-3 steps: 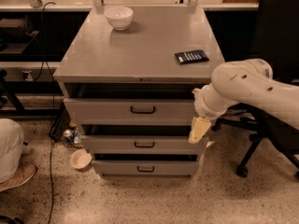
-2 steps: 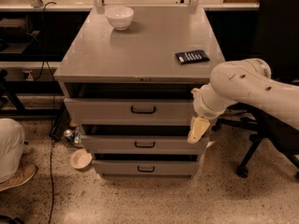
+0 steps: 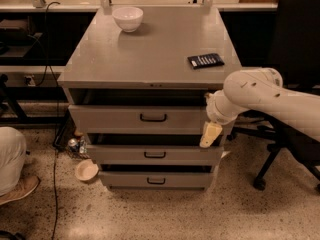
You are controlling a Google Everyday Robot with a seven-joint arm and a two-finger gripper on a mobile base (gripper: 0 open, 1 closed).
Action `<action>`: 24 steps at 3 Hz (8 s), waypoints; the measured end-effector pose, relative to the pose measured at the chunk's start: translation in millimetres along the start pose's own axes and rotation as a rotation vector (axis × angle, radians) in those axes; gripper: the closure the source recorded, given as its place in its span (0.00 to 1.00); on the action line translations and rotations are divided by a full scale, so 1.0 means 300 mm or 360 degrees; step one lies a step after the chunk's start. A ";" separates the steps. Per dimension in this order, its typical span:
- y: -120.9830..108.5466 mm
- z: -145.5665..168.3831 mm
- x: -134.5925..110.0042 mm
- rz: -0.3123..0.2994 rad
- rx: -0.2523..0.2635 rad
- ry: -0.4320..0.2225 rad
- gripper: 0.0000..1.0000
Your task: Open top drawer
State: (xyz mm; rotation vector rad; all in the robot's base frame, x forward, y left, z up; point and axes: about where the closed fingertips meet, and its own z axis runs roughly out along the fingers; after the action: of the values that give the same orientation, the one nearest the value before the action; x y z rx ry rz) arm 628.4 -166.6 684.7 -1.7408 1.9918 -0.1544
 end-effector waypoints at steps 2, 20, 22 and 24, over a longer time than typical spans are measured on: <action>-0.012 0.164 0.030 0.0019 -0.0141 0.0031 0.24; 0.504 -0.140 0.103 0.0237 -0.0067 0.0043 0.38; 0.472 -0.170 0.118 0.0230 -0.0056 0.0011 0.00; 0.290 -0.418 0.242 0.0246 0.0033 -0.0022 0.00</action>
Offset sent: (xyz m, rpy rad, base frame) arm 0.0320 0.0037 -0.0623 -0.0073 0.1414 0.0128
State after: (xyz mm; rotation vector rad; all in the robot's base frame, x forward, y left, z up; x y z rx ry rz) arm 491.3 -248.8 739.8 -1.5634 2.0969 -0.1103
